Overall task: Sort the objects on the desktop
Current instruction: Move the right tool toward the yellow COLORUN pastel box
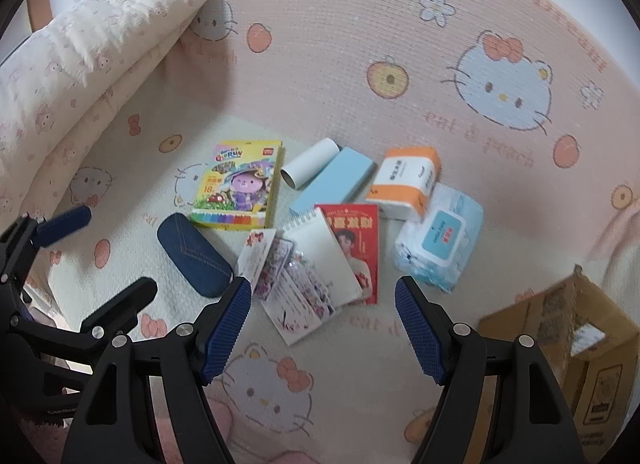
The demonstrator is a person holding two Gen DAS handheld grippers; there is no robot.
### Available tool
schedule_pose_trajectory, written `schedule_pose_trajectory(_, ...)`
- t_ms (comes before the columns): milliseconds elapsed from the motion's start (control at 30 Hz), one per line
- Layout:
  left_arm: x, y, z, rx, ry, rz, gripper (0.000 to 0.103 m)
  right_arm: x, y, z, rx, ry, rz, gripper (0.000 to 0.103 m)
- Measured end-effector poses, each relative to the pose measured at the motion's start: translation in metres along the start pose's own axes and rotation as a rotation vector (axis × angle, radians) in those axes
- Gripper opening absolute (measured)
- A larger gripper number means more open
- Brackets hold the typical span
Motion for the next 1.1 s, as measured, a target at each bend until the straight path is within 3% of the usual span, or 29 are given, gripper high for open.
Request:
schedule_pose_trajectory(67,0.002,-0.007,0.005,0.006,0.016,0.021,0.094,-0.006,-0.008,0.004,-0.006,0.001,0.000,0.073)
schedule_pose_trajectory(167,0.004,-0.019,0.002,0.045,0.003,0.070,0.079,-0.018,-0.023,0.012,-0.039,-0.005,0.005,0.073)
schedule_pose_trajectory(233,0.003,-0.028,-0.002,0.047,-0.028,0.098,0.074,-0.026,-0.033,0.018,-0.060,-0.011,0.003,0.073)
schedule_pose_trajectory(400,0.004,-0.044,0.005,0.044,-0.007,0.123,0.074,-0.047,-0.057,0.030,-0.144,-0.027,0.006,0.073)
schedule_pose_trajectory(667,0.000,-0.073,0.037,-0.047,0.074,0.138,0.074,-0.056,-0.098,0.017,-0.189,-0.137,0.085,0.073)
schedule_pose_trajectory(900,0.006,-0.123,0.062,0.033,0.169,0.241,0.075,-0.059,-0.125,0.017,-0.269,-0.202,0.131,0.073)
schedule_pose_trajectory(1100,0.008,-0.145,0.078,0.020,0.241,0.232,0.075,-0.066,-0.148,0.022,-0.310,-0.217,0.118,0.073)
Point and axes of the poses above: each gripper's, at about its wrist camera, not at the fingertips, and y roughly against the way its jaws point, z to its left, x to its underside, the point moved 5 cm from there along -y, roughly the way its jaws point, and after that the axes turned 12 degrees about -y, right-handed, at the moved point
